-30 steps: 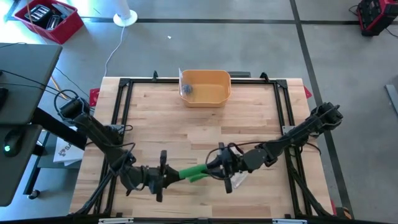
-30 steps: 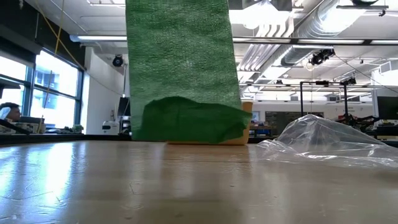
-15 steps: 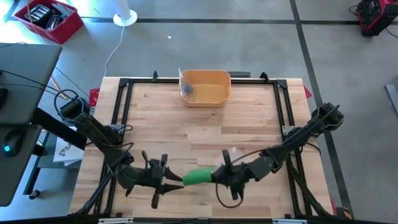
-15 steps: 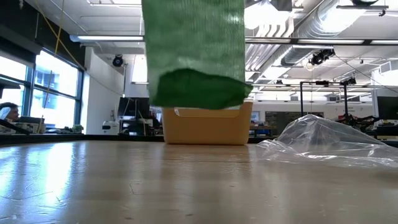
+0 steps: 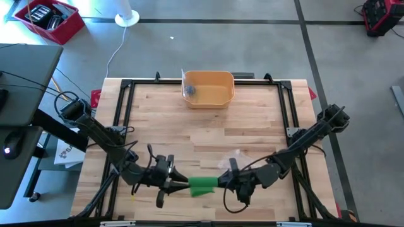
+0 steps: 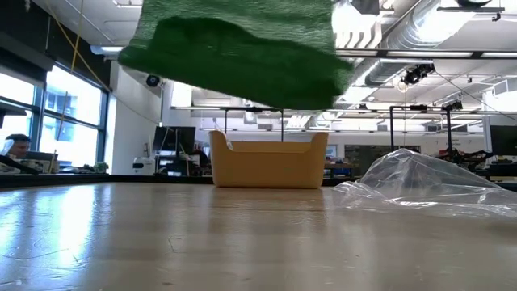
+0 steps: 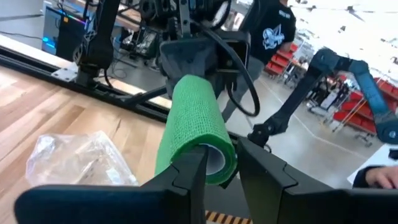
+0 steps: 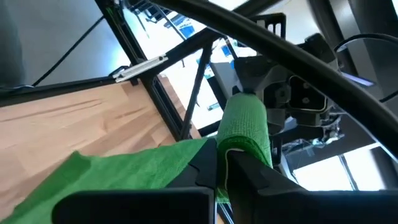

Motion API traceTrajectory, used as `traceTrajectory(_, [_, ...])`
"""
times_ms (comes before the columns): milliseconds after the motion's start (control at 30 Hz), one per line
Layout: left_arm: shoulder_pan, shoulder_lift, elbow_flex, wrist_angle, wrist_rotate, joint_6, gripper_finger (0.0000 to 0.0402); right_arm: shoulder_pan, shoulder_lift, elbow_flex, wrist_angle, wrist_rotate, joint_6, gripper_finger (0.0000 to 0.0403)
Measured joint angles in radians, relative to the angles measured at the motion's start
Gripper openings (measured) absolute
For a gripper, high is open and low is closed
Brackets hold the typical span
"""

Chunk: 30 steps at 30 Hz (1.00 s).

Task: Roll bandage
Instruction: Roll the green bandage

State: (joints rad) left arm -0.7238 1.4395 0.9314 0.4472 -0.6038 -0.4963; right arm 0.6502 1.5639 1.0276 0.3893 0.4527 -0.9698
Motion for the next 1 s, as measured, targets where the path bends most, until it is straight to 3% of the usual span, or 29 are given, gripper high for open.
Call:
traceTrajectory(200, [0.031, 0.000, 0.000, 0.027, -0.004, -0.028, 0.0097, 0.000, 0.000, 0.001, -0.002, 0.048, 0.026, 0.0009])
traceTrajectory(433, [0.071, 0.025, 0.000, 0.025, 0.078, -0.041, 0.0110, 0.001, 0.015, 0.000, -0.011, 0.055, 0.048, 0.0009])
traceTrajectory(567, [0.071, 0.029, 0.000, 0.024, 0.079, 0.004, 0.0083, 0.001, 0.019, 0.000, -0.009, 0.051, 0.131, 0.0009])
traceTrajectory(733, [0.056, 0.030, 0.000, 0.017, 0.057, 0.085, 0.0012, -0.001, 0.020, 0.000, -0.003, 0.044, 0.432, 0.0011])
traceTrajectory(1000, [0.050, 0.030, 0.001, -0.035, 0.060, 0.278, 0.0006, -0.004, 0.021, 0.000, -0.024, -0.001, 0.961, 0.0069])
